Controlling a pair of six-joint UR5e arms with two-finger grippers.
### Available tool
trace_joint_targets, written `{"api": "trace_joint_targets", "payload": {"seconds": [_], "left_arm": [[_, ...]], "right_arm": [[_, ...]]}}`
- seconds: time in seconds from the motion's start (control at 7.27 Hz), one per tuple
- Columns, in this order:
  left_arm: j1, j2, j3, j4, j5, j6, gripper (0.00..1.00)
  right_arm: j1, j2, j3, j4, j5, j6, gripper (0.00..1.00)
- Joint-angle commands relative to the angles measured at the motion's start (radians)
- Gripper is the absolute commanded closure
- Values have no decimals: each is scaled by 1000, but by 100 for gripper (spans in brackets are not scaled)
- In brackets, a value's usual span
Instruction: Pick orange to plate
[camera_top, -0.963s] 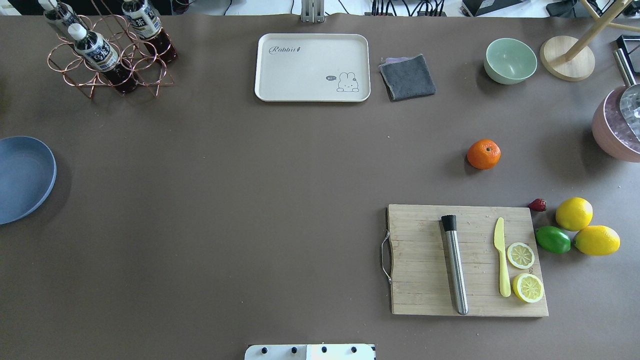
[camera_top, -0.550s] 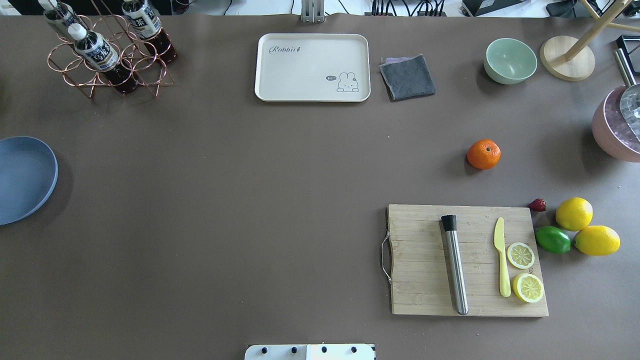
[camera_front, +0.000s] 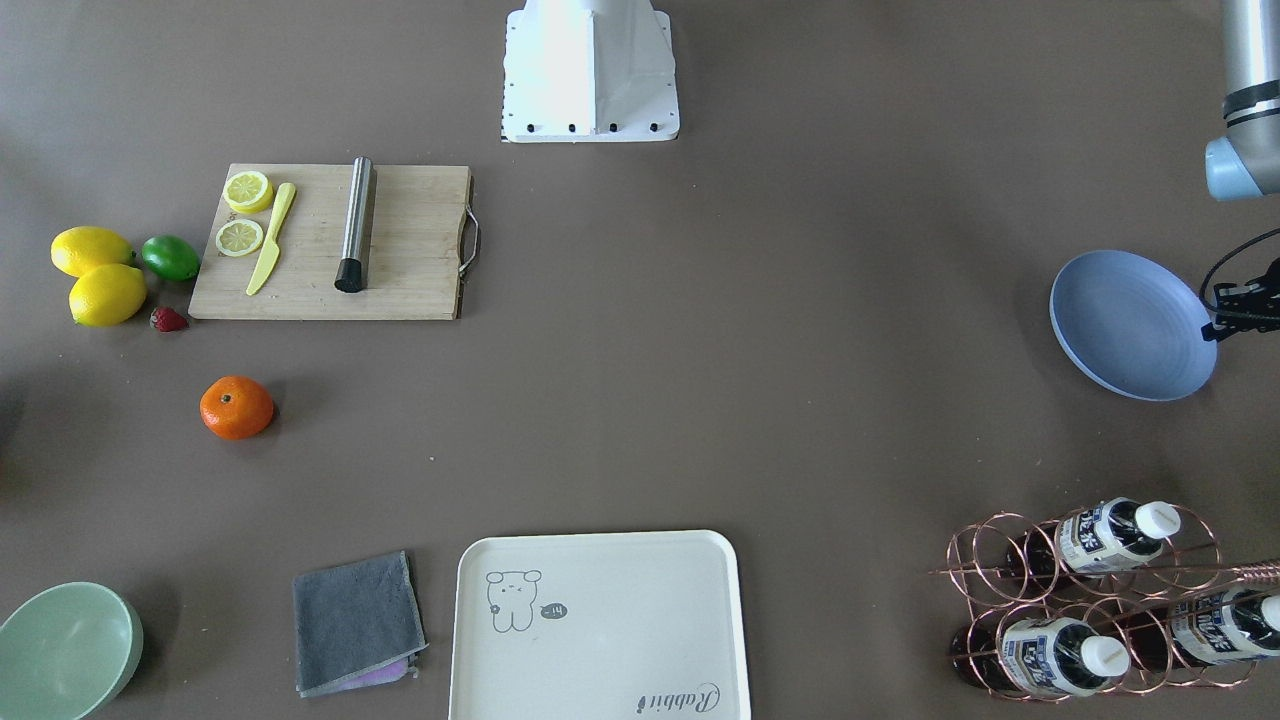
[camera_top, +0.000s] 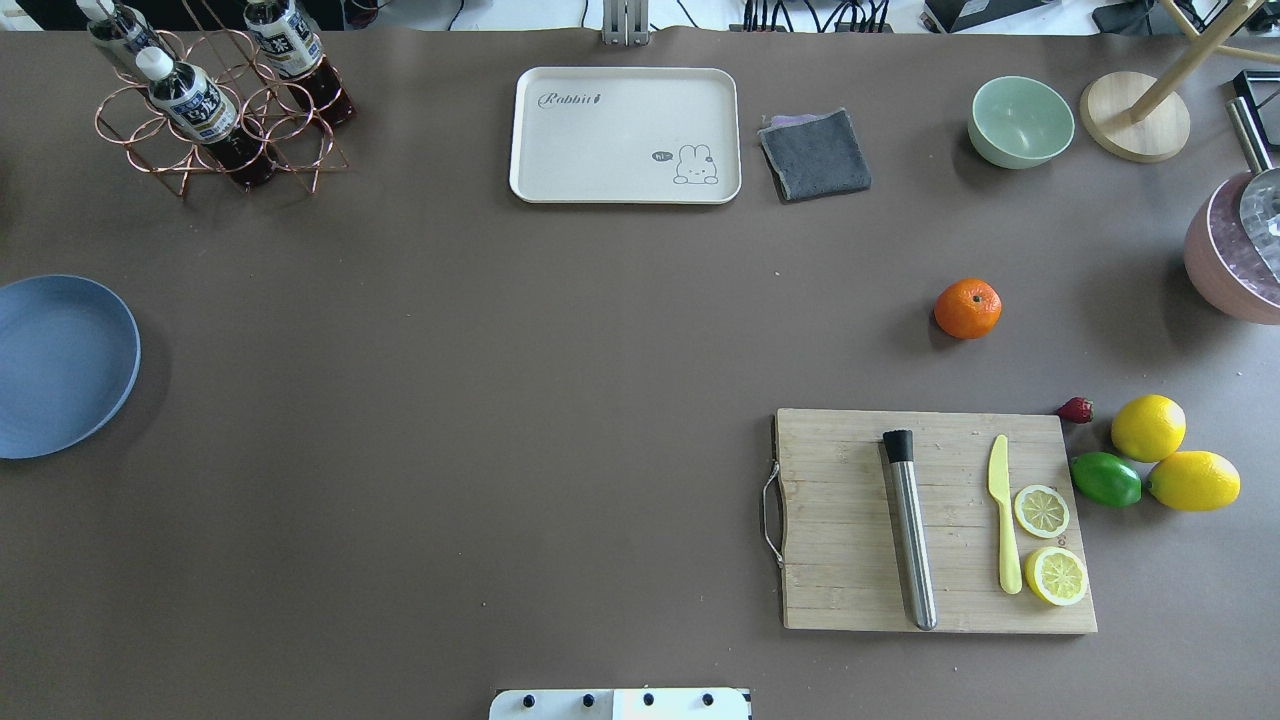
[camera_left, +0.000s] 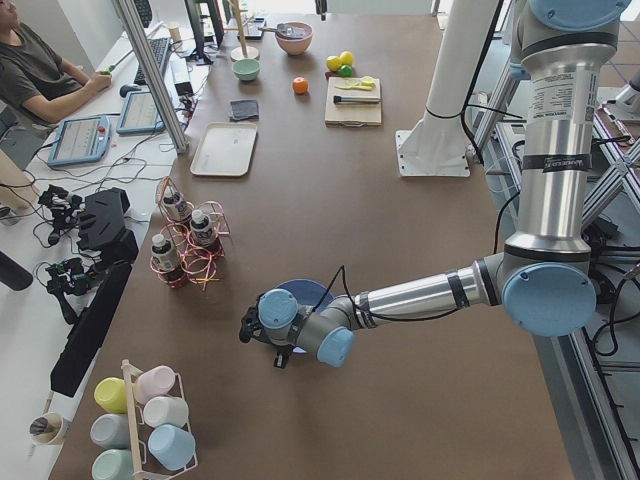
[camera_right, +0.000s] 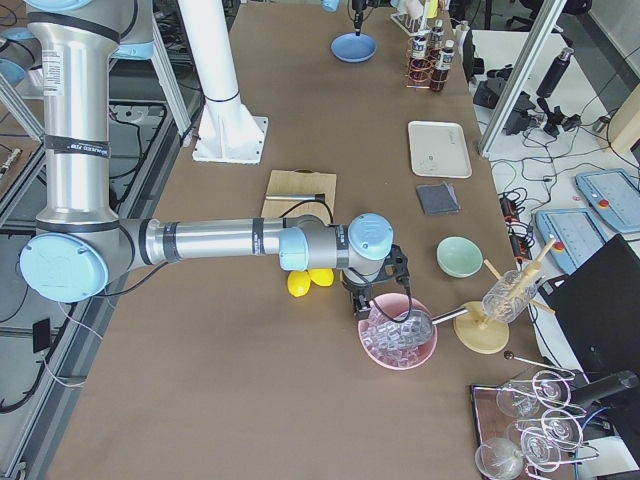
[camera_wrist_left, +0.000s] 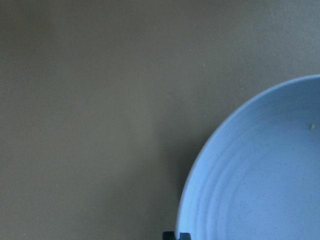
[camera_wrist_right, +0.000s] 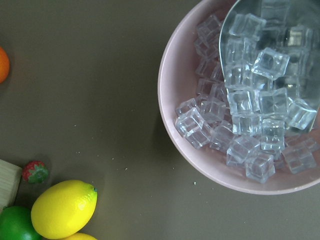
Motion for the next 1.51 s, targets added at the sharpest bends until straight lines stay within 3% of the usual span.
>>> {"api": "trace_joint_targets", "payload": {"seconds": [0.0, 0.14, 0.28, 0.41, 0.83, 0.96, 1.24, 1.38], "left_arm": [[1, -10, -169, 2, -90, -267, 100], [40, -19, -286, 5, -92, -450, 100], [153, -41, -378, 6, -61, -624, 100], [229, -123, -414, 6, -16, -805, 100], [486, -306, -413, 70, 227, -1043, 100], [551, -353, -416, 121, 308, -1086, 100], [643, -384, -414, 141, 403, -1135, 100], [663, -400, -413, 141, 422, -1169, 100]], "right_arm": [[-50, 104, -3, 0, -2, 134, 0], [-98, 157, -4, 0, -10, 219, 0], [-166, 209, -7, 0, -37, 300, 0], [-231, 253, -7, 1, -48, 368, 0], [-374, 355, -23, 1, -152, 521, 0], [-417, 364, -56, 52, -192, 557, 0], [-492, 366, -224, 351, -209, 707, 0], [-504, 363, -231, 360, -218, 710, 0]]}}
